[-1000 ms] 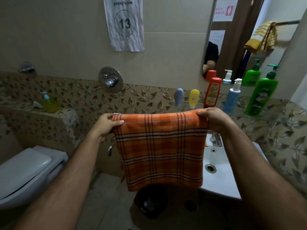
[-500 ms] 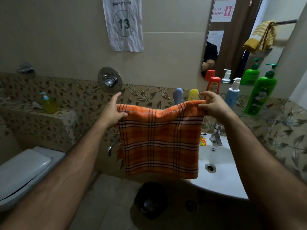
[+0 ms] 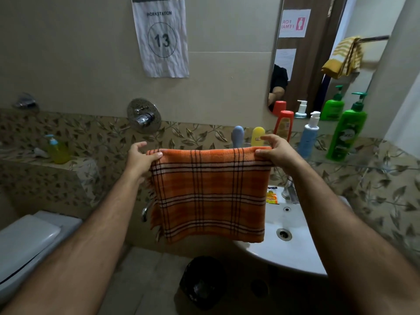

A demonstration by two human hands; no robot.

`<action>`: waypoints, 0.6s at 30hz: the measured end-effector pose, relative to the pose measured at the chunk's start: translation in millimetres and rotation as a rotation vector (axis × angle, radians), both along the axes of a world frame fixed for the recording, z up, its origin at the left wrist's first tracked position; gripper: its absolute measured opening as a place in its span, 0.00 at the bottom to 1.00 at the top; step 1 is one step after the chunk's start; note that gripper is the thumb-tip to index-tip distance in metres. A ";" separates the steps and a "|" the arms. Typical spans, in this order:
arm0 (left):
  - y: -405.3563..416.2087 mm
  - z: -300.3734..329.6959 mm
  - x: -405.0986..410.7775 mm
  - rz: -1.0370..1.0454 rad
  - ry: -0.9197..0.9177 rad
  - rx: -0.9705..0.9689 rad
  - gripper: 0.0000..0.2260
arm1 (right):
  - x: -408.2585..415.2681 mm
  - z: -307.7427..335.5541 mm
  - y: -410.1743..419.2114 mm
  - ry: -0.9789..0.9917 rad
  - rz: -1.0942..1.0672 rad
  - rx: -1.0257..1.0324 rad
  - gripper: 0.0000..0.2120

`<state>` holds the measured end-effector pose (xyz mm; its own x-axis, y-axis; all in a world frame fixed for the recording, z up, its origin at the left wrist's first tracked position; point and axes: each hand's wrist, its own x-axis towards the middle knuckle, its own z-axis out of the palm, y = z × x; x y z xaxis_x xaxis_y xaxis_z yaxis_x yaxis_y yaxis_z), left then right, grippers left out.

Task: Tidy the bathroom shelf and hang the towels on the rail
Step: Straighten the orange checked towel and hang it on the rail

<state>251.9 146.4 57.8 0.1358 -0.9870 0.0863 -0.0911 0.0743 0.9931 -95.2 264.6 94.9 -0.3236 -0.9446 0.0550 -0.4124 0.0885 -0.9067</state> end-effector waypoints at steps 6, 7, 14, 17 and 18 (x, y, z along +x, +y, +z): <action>-9.1 23.9 5.1 -0.122 0.107 0.131 0.34 | 2.9 12.3 -0.8 0.014 -0.045 -0.181 0.12; -8.2 26.7 7.2 -0.173 0.049 0.118 0.35 | 1.4 12.6 0.1 -0.012 -0.042 -0.181 0.10; -3.1 28.4 4.4 -0.114 -0.534 -0.227 0.24 | -12.2 20.0 10.4 0.239 0.148 -0.002 0.16; -0.5 29.2 0.5 -0.037 -0.771 -0.324 0.16 | -11.9 22.8 13.2 0.442 0.114 0.046 0.10; 2.5 31.2 -0.5 -0.018 -0.816 -0.341 0.14 | -11.4 23.8 14.6 0.507 0.096 0.061 0.07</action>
